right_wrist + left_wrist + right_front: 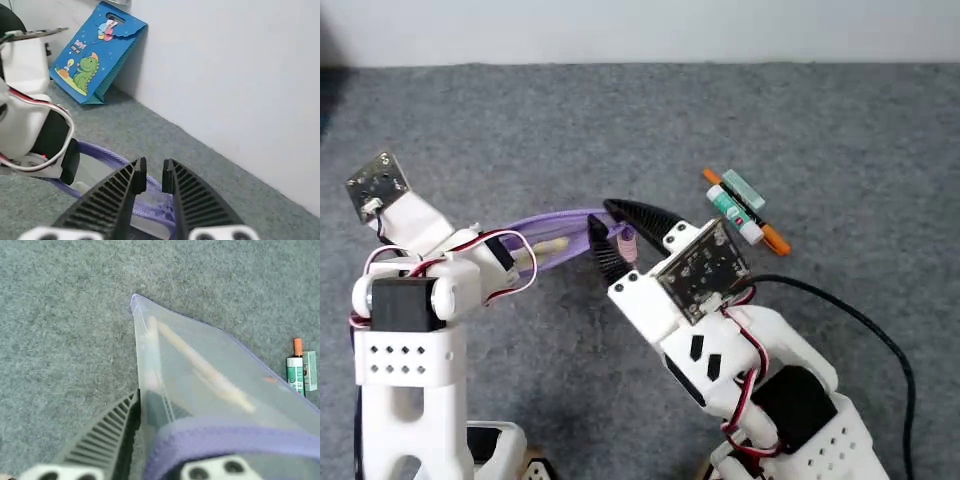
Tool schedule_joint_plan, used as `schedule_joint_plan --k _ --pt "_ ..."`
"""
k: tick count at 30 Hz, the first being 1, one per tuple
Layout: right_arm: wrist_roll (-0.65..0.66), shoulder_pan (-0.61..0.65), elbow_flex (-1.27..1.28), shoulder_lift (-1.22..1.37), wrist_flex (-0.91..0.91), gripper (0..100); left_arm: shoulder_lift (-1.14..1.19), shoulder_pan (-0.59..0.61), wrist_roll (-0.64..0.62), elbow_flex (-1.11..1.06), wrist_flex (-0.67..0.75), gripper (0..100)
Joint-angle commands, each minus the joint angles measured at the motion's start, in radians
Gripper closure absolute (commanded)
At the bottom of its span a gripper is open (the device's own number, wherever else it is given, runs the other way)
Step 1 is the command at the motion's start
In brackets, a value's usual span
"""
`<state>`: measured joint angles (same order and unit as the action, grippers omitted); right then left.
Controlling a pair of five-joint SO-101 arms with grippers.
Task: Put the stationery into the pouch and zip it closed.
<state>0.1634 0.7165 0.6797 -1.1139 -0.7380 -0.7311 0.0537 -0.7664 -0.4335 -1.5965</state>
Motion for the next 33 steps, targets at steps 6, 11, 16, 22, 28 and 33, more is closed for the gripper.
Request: schedule_joint_plan --k 6,11,16,22,28,33 --pt "-0.097 -0.160 -0.052 0.012 -0.028 94.0 -0.002 0.000 -0.014 0.053 0.029 99" --pt "-0.153 -0.351 -0.138 0.188 -0.151 94.0 -0.002 0.000 -0.014 0.053 0.029 99" --pt "-0.155 -0.456 -0.350 0.460 -0.297 94.0 -0.008 0.000 -0.012 0.015 0.064 99" --pt "-0.150 -0.492 -0.574 0.802 -0.438 93.8 -0.008 0.000 0.006 -0.018 0.103 99" --pt "-0.126 -0.504 -0.769 1.090 -0.535 93.6 -0.009 0.002 0.077 -0.021 0.152 99" --pt "-0.068 -0.529 -0.888 1.299 -0.585 93.4 -0.005 0.002 0.077 -0.025 0.157 99"
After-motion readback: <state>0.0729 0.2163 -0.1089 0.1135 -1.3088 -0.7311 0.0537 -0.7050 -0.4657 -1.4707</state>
